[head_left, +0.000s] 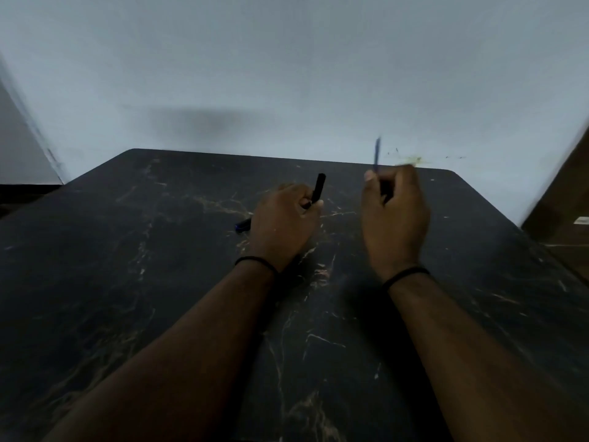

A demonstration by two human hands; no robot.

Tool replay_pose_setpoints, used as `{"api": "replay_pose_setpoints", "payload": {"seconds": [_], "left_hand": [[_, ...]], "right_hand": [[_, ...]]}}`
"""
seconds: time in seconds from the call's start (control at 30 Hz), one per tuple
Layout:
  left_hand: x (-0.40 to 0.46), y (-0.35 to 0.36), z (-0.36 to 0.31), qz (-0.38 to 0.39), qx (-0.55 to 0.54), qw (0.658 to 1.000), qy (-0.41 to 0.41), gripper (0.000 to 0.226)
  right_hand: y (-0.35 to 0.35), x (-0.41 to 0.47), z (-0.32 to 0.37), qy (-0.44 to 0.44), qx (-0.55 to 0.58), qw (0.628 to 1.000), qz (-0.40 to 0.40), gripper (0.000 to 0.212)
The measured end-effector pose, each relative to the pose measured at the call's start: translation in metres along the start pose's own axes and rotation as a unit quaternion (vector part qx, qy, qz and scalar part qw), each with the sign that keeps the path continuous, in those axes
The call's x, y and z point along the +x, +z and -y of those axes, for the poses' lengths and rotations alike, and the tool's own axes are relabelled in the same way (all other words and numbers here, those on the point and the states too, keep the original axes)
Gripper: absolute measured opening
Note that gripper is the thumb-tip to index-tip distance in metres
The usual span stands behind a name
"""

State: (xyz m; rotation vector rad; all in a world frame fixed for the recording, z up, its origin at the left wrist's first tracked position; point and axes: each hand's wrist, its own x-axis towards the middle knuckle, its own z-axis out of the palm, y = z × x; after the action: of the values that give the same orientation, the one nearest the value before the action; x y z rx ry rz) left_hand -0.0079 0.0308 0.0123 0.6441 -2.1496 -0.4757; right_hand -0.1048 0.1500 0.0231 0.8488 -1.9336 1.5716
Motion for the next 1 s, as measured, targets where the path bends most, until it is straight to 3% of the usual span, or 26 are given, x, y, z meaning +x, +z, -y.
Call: {"api": "replay_pose_setpoints", "payload": {"seconds": [0.1, 0.27, 0.57, 1.0], "left_hand": [[0.001, -0.001, 0.000, -0.014, 0.004, 1.000, -0.014, 0.015], [0.000, -0.001, 0.000, -0.017, 0.004, 1.000, -0.010, 0.016], [0.001, 0.001, 0.000, -0.014, 0.001, 1.000, -0.023, 0.015], [0.002, 0.001, 0.001, -0.013, -0.003, 0.999, -0.036, 0.015]], "right_hand": [[0.003, -0.003, -0.008, 0.076, -0.188, 0.964, 0.172, 0.025], [0.001, 0.000, -0.007, 0.073, -0.293, 0.920, 0.251, 0.035], [0.007, 0.003, -0.014, 0.084, -0.319, 0.905, 0.268, 0.051], [0.009, 0.001, -0.014, 0.061, -0.308, 0.904, 0.291, 0.035]]}}
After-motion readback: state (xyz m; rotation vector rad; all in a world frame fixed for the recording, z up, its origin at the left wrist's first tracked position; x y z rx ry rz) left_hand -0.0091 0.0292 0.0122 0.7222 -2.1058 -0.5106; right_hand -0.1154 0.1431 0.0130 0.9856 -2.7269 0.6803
